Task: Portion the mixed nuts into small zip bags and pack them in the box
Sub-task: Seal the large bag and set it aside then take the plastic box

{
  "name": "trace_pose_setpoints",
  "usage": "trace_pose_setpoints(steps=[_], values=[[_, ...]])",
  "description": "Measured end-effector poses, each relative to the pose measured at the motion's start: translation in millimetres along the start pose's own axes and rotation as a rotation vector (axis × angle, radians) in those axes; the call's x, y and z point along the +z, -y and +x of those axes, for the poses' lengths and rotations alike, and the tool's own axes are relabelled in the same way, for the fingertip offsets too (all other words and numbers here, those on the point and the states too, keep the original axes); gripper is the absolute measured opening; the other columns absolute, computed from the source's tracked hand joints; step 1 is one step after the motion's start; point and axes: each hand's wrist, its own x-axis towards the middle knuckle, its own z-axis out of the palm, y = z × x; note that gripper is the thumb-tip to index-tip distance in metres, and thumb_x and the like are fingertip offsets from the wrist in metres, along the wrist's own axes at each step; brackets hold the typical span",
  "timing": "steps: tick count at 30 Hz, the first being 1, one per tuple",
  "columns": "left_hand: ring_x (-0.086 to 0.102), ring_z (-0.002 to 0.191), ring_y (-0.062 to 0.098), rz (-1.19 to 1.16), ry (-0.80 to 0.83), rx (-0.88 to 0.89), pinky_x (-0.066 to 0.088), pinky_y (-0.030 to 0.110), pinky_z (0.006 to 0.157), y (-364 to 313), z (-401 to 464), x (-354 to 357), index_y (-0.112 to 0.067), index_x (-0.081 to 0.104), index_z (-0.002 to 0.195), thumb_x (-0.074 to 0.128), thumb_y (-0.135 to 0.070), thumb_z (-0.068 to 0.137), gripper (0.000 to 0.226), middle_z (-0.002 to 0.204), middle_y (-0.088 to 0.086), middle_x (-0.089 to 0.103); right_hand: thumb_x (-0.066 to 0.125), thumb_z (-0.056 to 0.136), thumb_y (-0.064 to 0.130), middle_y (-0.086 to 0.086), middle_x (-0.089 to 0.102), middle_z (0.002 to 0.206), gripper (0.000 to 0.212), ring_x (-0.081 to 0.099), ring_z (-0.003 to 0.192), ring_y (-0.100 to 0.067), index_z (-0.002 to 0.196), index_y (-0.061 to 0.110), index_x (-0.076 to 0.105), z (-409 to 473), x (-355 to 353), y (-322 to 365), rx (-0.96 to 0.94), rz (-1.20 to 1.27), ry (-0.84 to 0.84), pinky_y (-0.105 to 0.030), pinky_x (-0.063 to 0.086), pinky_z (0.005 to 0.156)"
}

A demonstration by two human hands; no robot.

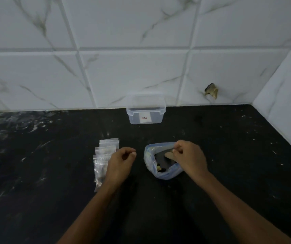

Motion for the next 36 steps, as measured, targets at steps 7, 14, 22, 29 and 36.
trace_pose_setpoints(steps=[7,14,22,29,36], values=[[0.063,0.096,0.011,-0.090,0.131,-0.165,0.057,0.043,0.090,-8,3,38,-0.029,0.061,0.108,0.061,-0.027,0.094,0.014,0.103,-0.009,0.063,0.060,0.091,0.033,0.003,0.062,0.085,0.012,0.060,0.075,-0.011,0.092,0.021,0.063,-14,-10,-22,0.072,-0.178,0.183,-0.026,0.047,0.062],[0.068,0.097,0.022,-0.175,0.142,-0.215,0.057,0.049,0.090,-13,6,50,-0.025,0.066,0.099,0.060,-0.023,0.094,0.008,0.099,0.003,0.069,0.056,0.095,0.022,0.002,0.063,0.081,0.010,0.062,0.071,-0.009,0.093,0.016,0.064,-15,5,-34,0.093,-0.128,0.204,-0.028,0.057,0.069],[0.067,0.101,0.021,-0.291,0.147,-0.276,0.056,0.047,0.093,-14,11,47,-0.020,0.066,0.102,0.056,-0.018,0.097,0.011,0.105,0.007,0.068,0.057,0.093,0.008,-0.007,0.069,0.083,0.012,0.067,0.067,-0.014,0.095,0.012,0.069,-19,-42,-43,0.358,0.481,0.197,-0.021,0.052,0.055],[0.068,0.104,0.024,-0.475,0.173,-0.354,0.057,0.038,0.089,-13,8,40,-0.010,0.065,0.105,0.054,-0.013,0.098,0.014,0.110,0.012,0.068,0.058,0.093,0.007,-0.011,0.070,0.083,0.014,0.064,0.064,-0.013,0.098,0.005,0.071,-38,-60,-58,0.386,0.706,0.521,-0.023,0.052,0.056],[0.069,0.102,0.023,-0.522,0.174,-0.379,0.056,0.033,0.082,-12,8,37,-0.007,0.064,0.108,0.053,-0.014,0.098,0.016,0.110,0.014,0.071,0.056,0.095,0.009,-0.012,0.069,0.089,0.014,0.065,0.067,-0.013,0.099,0.006,0.069,-52,-18,-65,0.446,0.570,0.676,-0.022,0.053,0.059]])
